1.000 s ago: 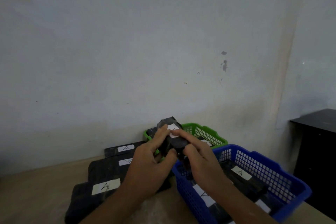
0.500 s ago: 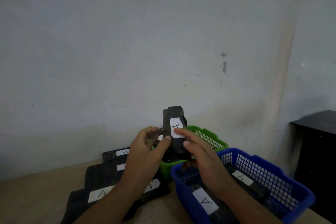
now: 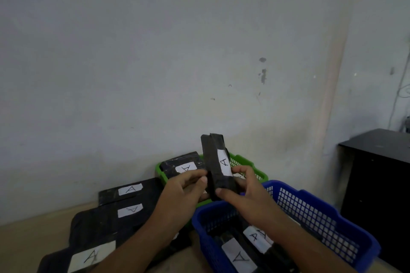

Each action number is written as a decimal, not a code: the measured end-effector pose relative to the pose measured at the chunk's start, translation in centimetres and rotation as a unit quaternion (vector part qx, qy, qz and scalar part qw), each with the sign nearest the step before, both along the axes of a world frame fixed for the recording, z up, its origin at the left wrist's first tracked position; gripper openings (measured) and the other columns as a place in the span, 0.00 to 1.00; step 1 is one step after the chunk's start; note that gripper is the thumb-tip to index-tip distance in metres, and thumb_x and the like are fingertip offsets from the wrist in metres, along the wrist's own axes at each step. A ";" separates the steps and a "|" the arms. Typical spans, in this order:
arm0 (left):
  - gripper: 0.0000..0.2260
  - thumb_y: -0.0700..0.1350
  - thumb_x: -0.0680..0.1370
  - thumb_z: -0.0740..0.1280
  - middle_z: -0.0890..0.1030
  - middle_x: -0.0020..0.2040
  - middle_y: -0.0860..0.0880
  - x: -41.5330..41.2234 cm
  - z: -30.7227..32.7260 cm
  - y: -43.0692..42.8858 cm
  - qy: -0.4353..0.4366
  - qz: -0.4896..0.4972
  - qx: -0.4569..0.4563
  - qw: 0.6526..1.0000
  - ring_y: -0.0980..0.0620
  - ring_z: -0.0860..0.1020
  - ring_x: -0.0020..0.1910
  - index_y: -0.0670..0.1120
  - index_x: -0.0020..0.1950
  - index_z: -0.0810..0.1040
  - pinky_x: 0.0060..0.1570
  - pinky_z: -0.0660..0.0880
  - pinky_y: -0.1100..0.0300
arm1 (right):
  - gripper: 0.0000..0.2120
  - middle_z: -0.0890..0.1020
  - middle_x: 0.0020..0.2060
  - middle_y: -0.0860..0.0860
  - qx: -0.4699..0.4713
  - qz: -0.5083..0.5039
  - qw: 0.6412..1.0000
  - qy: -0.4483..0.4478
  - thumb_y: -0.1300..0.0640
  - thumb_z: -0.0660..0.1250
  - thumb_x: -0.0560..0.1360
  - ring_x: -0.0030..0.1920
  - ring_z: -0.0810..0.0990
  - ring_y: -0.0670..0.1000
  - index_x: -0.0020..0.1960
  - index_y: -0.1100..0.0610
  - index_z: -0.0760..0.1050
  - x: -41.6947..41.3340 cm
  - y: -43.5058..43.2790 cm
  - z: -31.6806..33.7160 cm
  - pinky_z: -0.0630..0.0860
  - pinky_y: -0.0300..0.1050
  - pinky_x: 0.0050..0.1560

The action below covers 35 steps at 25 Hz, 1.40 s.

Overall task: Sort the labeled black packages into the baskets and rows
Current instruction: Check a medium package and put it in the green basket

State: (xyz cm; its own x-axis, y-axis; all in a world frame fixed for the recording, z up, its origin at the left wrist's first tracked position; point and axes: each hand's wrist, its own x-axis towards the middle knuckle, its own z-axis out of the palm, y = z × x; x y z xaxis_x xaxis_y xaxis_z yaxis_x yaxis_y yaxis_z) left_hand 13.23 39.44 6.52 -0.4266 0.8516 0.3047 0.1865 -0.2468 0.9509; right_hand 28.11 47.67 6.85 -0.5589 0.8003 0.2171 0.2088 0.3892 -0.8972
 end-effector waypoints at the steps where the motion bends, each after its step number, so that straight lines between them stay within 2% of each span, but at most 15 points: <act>1: 0.10 0.39 0.79 0.65 0.83 0.52 0.53 -0.3 -0.4 0.9 0.026 0.002 -0.005 1.000 0.60 0.82 0.50 0.48 0.58 0.79 0.46 0.78 0.67 | 0.22 0.84 0.52 0.45 -0.010 -0.015 1.000 -0.005 0.54 0.73 0.73 0.50 0.83 0.43 0.59 0.43 0.64 -0.1 1.4 -0.2 0.79 0.44 0.53; 2: 0.10 0.39 0.79 0.65 0.82 0.52 0.56 -0.8 -0.9 1.9 0.059 0.010 -0.010 0.998 0.61 0.82 0.49 0.49 0.58 0.79 0.47 0.77 0.70 | 0.22 0.83 0.53 0.47 -0.022 -0.030 0.999 -0.009 0.55 0.73 0.73 0.50 0.83 0.46 0.60 0.44 0.65 -0.2 3.1 -0.4 0.79 0.47 0.53; 4: 0.09 0.41 0.78 0.66 0.80 0.52 0.58 -1.9 -2.2 3.7 0.138 0.045 -0.027 0.989 0.65 0.78 0.49 0.50 0.57 0.79 0.44 0.73 0.77 | 0.23 0.82 0.53 0.51 -0.040 -0.069 0.997 -0.021 0.57 0.72 0.72 0.48 0.83 0.51 0.62 0.46 0.66 -0.5 6.6 -0.7 0.79 0.48 0.47; 6: 0.09 0.43 0.78 0.67 0.78 0.53 0.57 -3.4 -3.9 5.3 0.224 0.087 -0.052 0.969 0.65 0.75 0.50 0.51 0.57 0.78 0.42 0.68 0.81 | 0.24 0.80 0.53 0.54 -0.061 -0.106 0.992 -0.033 0.59 0.71 0.71 0.48 0.82 0.54 0.63 0.51 0.68 -1.1 10.3 -1.1 0.80 0.50 0.43; 9: 0.09 0.45 0.77 0.68 0.76 0.56 0.56 -5.7 -5.9 6.9 0.330 0.098 -0.091 0.934 0.62 0.73 0.52 0.51 0.57 0.77 0.47 0.66 0.78 | 0.21 0.78 0.52 0.57 -0.098 -0.131 0.985 -0.053 0.63 0.68 0.72 0.47 0.79 0.53 0.64 0.57 0.68 -2.0 15.1 -1.4 0.75 0.43 0.35; 11: 0.05 0.46 0.76 0.69 0.76 0.54 0.56 -6.7 -6.4 7.4 0.364 0.084 -0.102 0.922 0.61 0.74 0.50 0.53 0.52 0.78 0.50 0.69 0.74 | 0.19 0.76 0.48 0.55 -0.088 -0.142 0.981 -0.097 0.63 0.67 0.73 0.44 0.77 0.51 0.62 0.58 0.68 -2.8 17.5 -1.7 0.72 0.41 0.33; 13: 0.01 0.48 0.76 0.70 0.78 0.49 0.56 -7.1 -6.4 7.6 0.389 0.065 -0.101 0.913 0.61 0.76 0.47 0.54 0.45 0.79 0.48 0.71 0.71 | 0.19 0.75 0.47 0.54 -0.066 -0.133 0.977 -0.154 0.61 0.67 0.73 0.43 0.76 0.50 0.62 0.56 0.68 -3.8 19.4 -2.2 0.71 0.42 0.34; 16: 0.05 0.52 0.75 0.70 0.78 0.45 0.58 -7.6 -6.4 7.7 0.396 0.051 -0.108 0.910 0.61 0.76 0.44 0.54 0.40 0.80 0.43 0.71 0.72 | 0.17 0.77 0.49 0.54 -0.040 -0.097 0.970 -0.221 0.60 0.69 0.73 0.46 0.77 0.52 0.60 0.55 0.70 -5.5 21.0 -3.2 0.74 0.44 0.38; 19: 0.06 0.54 0.73 0.71 0.78 0.44 0.59 -8.0 -6.4 7.9 0.394 0.051 -0.104 0.912 0.62 0.76 0.43 0.54 0.40 0.80 0.42 0.71 0.72 | 0.14 0.81 0.52 0.58 -0.011 -0.072 0.961 -0.267 0.60 0.69 0.74 0.49 0.81 0.56 0.58 0.60 0.74 -6.6 21.6 -4.0 0.79 0.50 0.50; 22: 0.05 0.54 0.74 0.70 0.78 0.45 0.59 -8.0 -6.2 8.0 0.394 0.042 -0.113 0.911 0.61 0.76 0.44 0.55 0.41 0.79 0.42 0.70 0.72 | 0.16 0.80 0.57 0.59 0.068 -0.046 0.923 -0.376 0.57 0.67 0.76 0.55 0.79 0.57 0.61 0.62 0.74 -7.4 21.8 -4.4 0.74 0.45 0.50; 25: 0.05 0.55 0.74 0.70 0.77 0.45 0.59 -8.0 -6.2 8.0 0.396 0.043 -0.119 0.909 0.61 0.76 0.44 0.55 0.41 0.79 0.41 0.70 0.71 | 0.22 0.75 0.63 0.61 0.112 -0.049 0.883 -0.454 0.52 0.66 0.75 0.64 0.73 0.60 0.65 0.60 0.69 -7.7 22.3 -4.7 0.73 0.48 0.56; 28: 0.06 0.55 0.74 0.70 0.77 0.45 0.59 -8.0 -6.2 8.0 0.397 0.041 -0.122 0.909 0.61 0.76 0.44 0.54 0.42 0.79 0.43 0.72 0.70 | 0.21 0.78 0.60 0.60 0.122 -0.043 0.850 -0.511 0.47 0.64 0.76 0.59 0.77 0.60 0.61 0.61 0.73 -7.7 22.4 -4.9 0.74 0.47 0.52; 30: 0.06 0.55 0.74 0.70 0.77 0.45 0.59 -7.9 -6.2 8.0 0.398 0.040 -0.121 0.909 0.62 0.76 0.44 0.54 0.43 0.80 0.44 0.72 0.70 | 0.19 0.81 0.57 0.60 0.124 -0.038 0.834 -0.536 0.49 0.63 0.77 0.55 0.80 0.59 0.57 0.63 0.78 -7.7 22.2 -5.1 0.76 0.48 0.53; 33: 0.06 0.55 0.75 0.69 0.77 0.44 0.58 -7.9 -6.2 8.0 0.400 0.041 -0.121 0.908 0.61 0.76 0.43 0.54 0.42 0.80 0.42 0.71 0.71 | 0.16 0.80 0.57 0.59 0.171 -0.045 0.833 -0.524 0.53 0.65 0.76 0.56 0.80 0.59 0.58 0.62 0.77 -8.0 22.0 -5.2 0.77 0.49 0.53; 35: 0.06 0.55 0.75 0.69 0.77 0.44 0.58 -7.8 -6.2 8.1 0.402 0.042 -0.125 0.906 0.61 0.75 0.44 0.54 0.43 0.79 0.43 0.71 0.70 | 0.19 0.80 0.58 0.57 0.198 -0.030 0.833 -0.515 0.48 0.67 0.75 0.58 0.79 0.58 0.60 0.60 0.77 -8.3 22.0 -5.3 0.77 0.50 0.55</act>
